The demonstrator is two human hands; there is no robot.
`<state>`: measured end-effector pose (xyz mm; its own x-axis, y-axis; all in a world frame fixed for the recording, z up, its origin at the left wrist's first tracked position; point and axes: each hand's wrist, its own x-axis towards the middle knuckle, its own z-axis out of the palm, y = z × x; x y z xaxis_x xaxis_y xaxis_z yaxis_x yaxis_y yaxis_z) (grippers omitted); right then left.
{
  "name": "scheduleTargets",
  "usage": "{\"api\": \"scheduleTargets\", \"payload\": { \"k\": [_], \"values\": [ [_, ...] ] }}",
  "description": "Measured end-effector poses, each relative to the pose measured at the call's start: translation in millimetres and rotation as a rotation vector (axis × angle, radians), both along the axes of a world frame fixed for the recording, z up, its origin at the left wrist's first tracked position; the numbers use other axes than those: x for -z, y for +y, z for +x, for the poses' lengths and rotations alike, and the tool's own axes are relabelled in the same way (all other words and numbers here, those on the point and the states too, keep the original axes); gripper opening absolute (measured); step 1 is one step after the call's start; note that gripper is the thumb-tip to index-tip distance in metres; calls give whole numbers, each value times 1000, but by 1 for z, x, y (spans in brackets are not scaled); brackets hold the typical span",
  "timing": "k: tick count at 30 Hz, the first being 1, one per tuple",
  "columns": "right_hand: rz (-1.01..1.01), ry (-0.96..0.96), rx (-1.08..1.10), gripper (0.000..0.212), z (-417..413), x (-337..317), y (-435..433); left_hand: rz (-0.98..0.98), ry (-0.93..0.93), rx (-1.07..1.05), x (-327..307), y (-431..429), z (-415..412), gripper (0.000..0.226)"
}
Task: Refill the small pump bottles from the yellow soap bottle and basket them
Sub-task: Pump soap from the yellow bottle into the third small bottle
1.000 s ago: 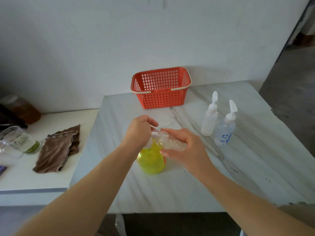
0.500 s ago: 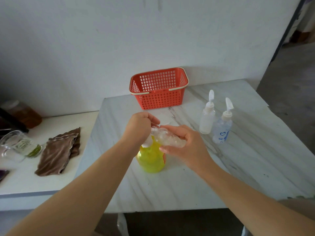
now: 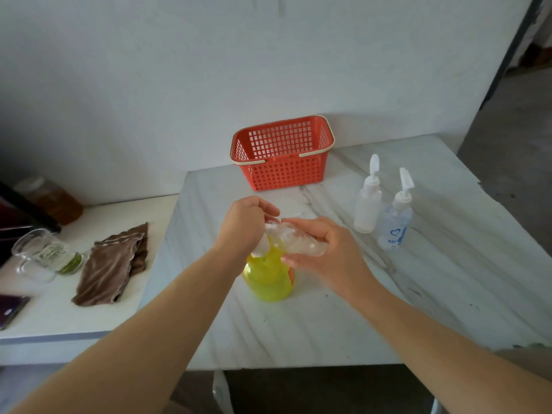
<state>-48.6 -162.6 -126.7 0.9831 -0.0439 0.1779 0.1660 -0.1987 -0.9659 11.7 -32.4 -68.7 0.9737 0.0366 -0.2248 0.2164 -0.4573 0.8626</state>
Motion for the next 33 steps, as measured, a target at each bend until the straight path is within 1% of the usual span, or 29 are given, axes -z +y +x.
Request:
{"api": "scheduleTargets", "payload": {
  "k": [3,6,12,17,22,26,30,33],
  "values": [
    [11,-6,9,50,2,-2,-3,-10,-6,23,-5,-2,1,33],
    [19,-4,12,51,1,-2,-3,2,-5,19,-3,-3,0,35],
    [34,34,1,54,2,3,-1,-24,87,25,1,0,2,36],
    [24,77,7,55,-1,9,-3,-6,78,42,7,-3,0,39],
    [12,50,3,53,1,2,-2,-16,53,18,1,-3,1,37],
    [32,23,-6,51,0,-4,-4,8,29,75,-7,-3,0,32],
    [39,38,-26,52,-1,-3,-2,30,86,83,-6,1,0,35],
    [60,45,-23,51,-2,1,0,20,79,49,0,1,2,37]
  ]
}}
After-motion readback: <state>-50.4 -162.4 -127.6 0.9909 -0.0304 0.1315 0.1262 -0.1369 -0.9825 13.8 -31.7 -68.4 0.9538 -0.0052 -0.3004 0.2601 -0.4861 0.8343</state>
